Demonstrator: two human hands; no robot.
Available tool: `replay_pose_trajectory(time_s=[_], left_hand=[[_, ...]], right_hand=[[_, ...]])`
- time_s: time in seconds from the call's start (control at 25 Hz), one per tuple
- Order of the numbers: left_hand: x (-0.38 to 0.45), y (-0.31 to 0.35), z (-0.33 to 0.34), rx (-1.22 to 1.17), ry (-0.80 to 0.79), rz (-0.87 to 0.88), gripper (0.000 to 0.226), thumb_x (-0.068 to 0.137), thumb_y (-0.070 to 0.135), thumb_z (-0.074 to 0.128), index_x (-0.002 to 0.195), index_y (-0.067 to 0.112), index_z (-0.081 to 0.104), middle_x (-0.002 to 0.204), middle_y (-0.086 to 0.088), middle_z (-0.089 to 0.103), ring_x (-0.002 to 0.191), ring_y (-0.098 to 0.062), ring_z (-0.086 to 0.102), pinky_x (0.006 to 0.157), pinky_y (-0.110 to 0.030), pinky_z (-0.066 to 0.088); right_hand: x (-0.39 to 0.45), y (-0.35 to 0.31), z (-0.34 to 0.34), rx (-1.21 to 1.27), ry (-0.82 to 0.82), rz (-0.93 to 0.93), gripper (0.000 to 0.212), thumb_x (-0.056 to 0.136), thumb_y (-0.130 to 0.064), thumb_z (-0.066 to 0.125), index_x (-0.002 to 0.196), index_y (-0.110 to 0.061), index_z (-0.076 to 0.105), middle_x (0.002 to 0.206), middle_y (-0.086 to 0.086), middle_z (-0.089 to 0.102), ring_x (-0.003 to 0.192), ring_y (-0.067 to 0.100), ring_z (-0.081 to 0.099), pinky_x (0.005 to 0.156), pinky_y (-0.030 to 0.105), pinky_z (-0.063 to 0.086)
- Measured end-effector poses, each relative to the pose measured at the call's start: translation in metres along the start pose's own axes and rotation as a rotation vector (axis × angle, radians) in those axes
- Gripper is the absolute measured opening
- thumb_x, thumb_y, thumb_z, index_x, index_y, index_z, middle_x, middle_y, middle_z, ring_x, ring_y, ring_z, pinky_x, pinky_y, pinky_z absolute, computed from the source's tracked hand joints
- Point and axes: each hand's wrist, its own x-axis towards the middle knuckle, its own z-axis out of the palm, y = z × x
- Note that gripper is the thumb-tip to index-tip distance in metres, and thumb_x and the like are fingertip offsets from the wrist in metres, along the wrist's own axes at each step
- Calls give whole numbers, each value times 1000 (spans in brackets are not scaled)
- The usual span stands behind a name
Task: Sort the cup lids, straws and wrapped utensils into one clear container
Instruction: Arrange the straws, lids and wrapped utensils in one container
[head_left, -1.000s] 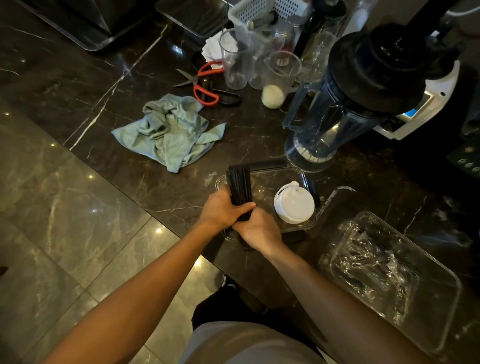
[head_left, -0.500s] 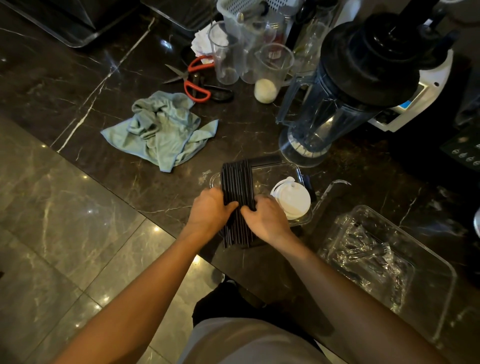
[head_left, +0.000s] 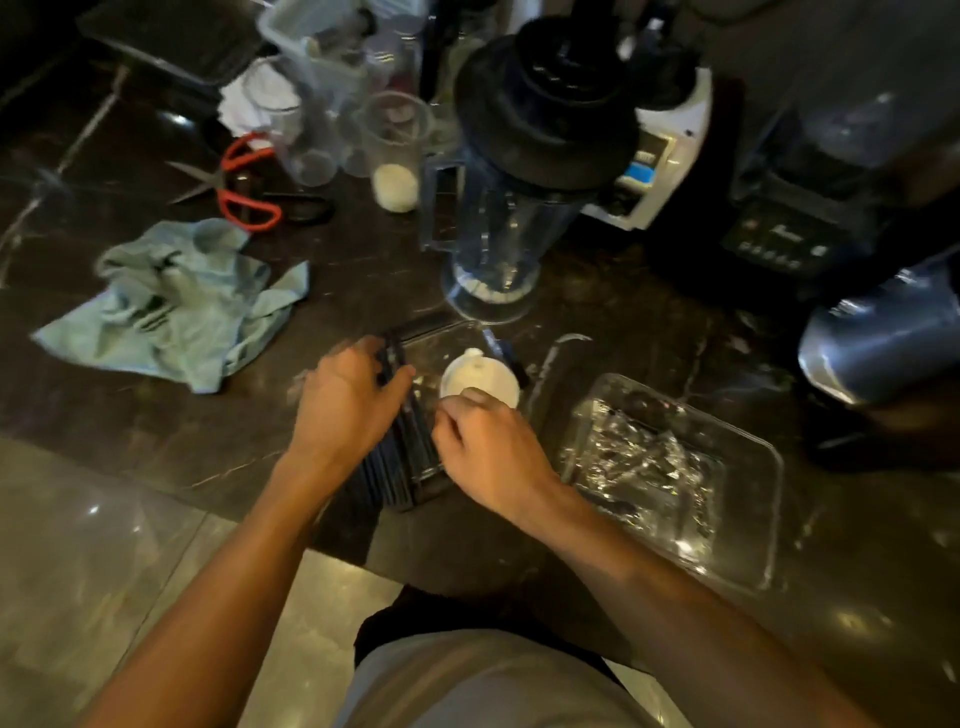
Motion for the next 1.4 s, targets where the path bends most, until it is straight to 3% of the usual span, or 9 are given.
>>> replay_pose_trajectory(time_s=[0.2, 0.32, 0.48, 0.68, 0.8, 1.0, 1.12, 1.28, 1.4], left_hand=[[-7, 111, 43, -469, -300, 267, 15, 92, 30, 75, 106, 25, 74, 85, 5, 74, 76, -11, 70, 80, -31, 57], [-25, 160, 88, -356, -613, 522, 26, 96, 30, 71, 119, 20, 73, 99, 2, 78, 83, -7, 73, 79, -26, 58], [-41, 197, 144, 45, -835, 633, 30, 99, 30, 64, 126, 18, 64, 100, 8, 66, 92, -12, 66, 82, -31, 52], [-50, 208, 193, 389, -689, 558, 43, 95, 32, 69, 129, 11, 54, 126, -11, 57, 111, -31, 66, 92, -42, 53], [-52, 207, 210, 396, -562, 489, 54, 91, 25, 75, 132, 12, 43, 121, -12, 61, 106, -30, 69, 87, -40, 56], [-43, 203, 199, 47, -662, 315, 13, 96, 17, 69, 101, 21, 57, 81, 6, 61, 73, -10, 62, 60, -20, 46], [-39, 205, 177, -268, -730, 204, 24, 100, 16, 65, 79, 26, 57, 70, 5, 60, 52, 3, 54, 48, -11, 38], [-35, 199, 168, -561, -804, 44, 8, 98, 26, 67, 93, 20, 69, 90, -21, 69, 74, -23, 57, 69, -37, 49], [-35, 190, 168, -703, -825, -87, 24, 99, 33, 64, 107, 12, 73, 104, -11, 71, 87, -27, 66, 80, -32, 55]], right_hand=[[-79, 94, -81, 82, 367, 399, 27, 98, -31, 55, 105, -16, 76, 94, 2, 76, 79, 18, 70, 70, 31, 53], [-118, 159, -98, 5, 108, 772, 16, 99, -26, 60, 108, -20, 72, 98, 3, 76, 90, 24, 72, 74, 32, 51], [-127, 206, -89, -6, -154, 895, 19, 96, -20, 62, 111, -11, 71, 112, 13, 73, 105, 34, 70, 90, 41, 57], [-115, 210, -79, -30, -131, 862, 40, 94, -11, 69, 130, 1, 58, 128, 21, 59, 116, 35, 63, 98, 41, 54], [-116, 217, -84, 36, -123, 850, 25, 94, -1, 62, 119, -1, 65, 118, 15, 69, 109, 33, 68, 93, 38, 56], [-132, 228, -105, 320, -53, 791, 13, 97, -20, 69, 85, -14, 68, 72, 5, 72, 59, 17, 71, 60, 38, 62], [-140, 224, -117, 507, 22, 773, 16, 100, -22, 67, 84, -17, 65, 67, 4, 68, 44, 7, 62, 46, 26, 56], [-144, 224, -122, 813, 158, 822, 17, 100, -18, 66, 91, -4, 71, 63, 5, 59, 54, 14, 58, 50, 29, 54], [-145, 221, -124, 1005, 352, 859, 18, 97, -18, 70, 95, 0, 73, 68, 9, 56, 52, 12, 48, 43, 24, 41]])
